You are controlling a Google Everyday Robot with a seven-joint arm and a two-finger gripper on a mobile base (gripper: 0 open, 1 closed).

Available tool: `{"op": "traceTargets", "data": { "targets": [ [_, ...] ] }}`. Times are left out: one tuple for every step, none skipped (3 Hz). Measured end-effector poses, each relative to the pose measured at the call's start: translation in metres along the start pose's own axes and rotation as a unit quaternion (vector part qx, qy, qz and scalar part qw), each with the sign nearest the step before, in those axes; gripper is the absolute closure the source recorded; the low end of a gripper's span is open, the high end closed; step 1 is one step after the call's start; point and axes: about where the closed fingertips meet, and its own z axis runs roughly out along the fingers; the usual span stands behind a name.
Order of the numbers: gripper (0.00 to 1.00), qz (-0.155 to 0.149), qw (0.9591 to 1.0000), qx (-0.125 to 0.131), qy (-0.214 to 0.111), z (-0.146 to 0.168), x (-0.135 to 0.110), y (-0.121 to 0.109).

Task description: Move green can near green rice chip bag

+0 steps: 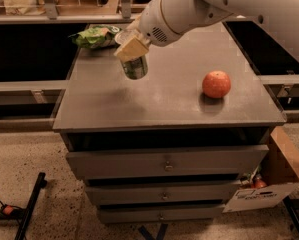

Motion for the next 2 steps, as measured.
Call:
{"op": "traceTargets", "data": {
  "targets": [
    [1.0, 0.015, 0.9989, 0.043, 0.01, 0.008, 0.002, -0.05],
    [1.0, 0.047, 0.9957, 0.08, 0.003, 0.036, -0.003, -0.092]
  ]
}}
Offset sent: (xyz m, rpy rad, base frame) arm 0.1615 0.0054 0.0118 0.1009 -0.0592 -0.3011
